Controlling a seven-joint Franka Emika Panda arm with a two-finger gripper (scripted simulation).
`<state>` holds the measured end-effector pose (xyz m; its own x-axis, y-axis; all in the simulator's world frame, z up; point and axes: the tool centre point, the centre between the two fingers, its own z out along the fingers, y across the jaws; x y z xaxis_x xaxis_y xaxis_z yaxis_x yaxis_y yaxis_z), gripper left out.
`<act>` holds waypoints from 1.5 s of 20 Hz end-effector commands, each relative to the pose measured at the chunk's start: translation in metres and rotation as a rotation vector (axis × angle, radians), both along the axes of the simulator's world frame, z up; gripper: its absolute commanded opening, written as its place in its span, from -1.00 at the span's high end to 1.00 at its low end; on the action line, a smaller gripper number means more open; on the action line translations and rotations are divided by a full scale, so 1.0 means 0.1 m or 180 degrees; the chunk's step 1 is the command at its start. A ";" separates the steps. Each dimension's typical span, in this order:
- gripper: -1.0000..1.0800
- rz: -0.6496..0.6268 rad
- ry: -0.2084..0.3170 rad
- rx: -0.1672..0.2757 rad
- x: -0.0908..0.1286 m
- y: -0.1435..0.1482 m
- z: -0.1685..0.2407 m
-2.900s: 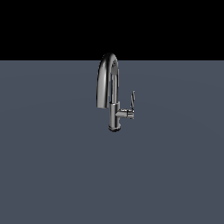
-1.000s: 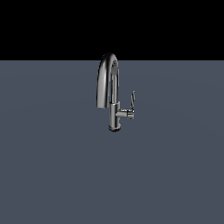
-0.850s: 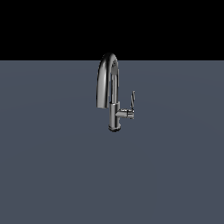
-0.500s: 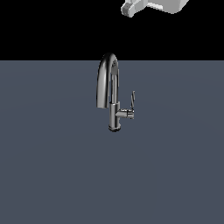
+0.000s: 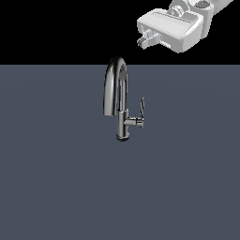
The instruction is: Turn on the faucet by rotating a designated handle.
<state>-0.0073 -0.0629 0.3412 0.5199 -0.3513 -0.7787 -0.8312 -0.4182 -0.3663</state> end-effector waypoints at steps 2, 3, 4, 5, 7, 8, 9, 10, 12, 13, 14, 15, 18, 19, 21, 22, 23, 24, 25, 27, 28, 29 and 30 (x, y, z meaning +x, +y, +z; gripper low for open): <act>1.00 -0.0259 0.0199 0.0253 0.14 -0.09 -0.23; 1.00 -0.0334 0.0256 0.0325 0.17 -0.11 -0.30; 1.00 -0.0409 0.0314 0.0398 0.21 -0.13 -0.38; 1.00 -0.0485 0.0373 0.0471 0.24 -0.15 -0.45; 1.00 -0.0639 0.0492 0.0620 0.29 -0.19 -0.60; 1.00 -0.0716 0.0552 0.0694 0.32 -0.21 -0.68; 1.00 -0.0795 0.0613 0.0770 0.34 -0.22 -0.76; 1.00 -0.0873 0.0674 0.0845 0.37 -0.24 -0.85; 1.00 -0.1030 0.0795 0.0996 0.41 -0.26 -1.01; 1.00 -0.1105 0.0853 0.1067 0.42 -0.27 -1.09; 1.00 -0.1175 0.0908 0.1134 0.43 -0.28 -1.17; 1.00 -0.1241 0.0960 0.1197 0.45 -0.28 -1.24; 1.00 -0.1417 0.1096 0.1365 0.47 -0.29 -1.43; 1.00 -0.1467 0.1135 0.1413 0.47 -0.29 -1.48; 1.00 -0.1555 0.1204 0.1498 0.48 -0.28 -1.58; 1.00 -0.1593 0.1234 0.1534 0.48 -0.28 -1.62; 1.00 -0.1626 0.1260 0.1567 0.48 -0.28 -1.66; 1.00 -0.1656 0.1283 0.1596 0.48 -0.27 -1.69; 1.00 -0.1681 0.1303 0.1620 0.49 -0.27 -1.72; 1.00 -0.1720 0.1333 0.1658 0.49 -0.26 -1.76; 1.00 -0.1733 0.1344 0.1671 0.49 -0.26 -1.78; 1.00 -0.1742 0.1351 0.1681 0.49 -0.26 -1.79; 1.00 -0.1748 0.1355 0.1686 0.49 -0.26 -1.79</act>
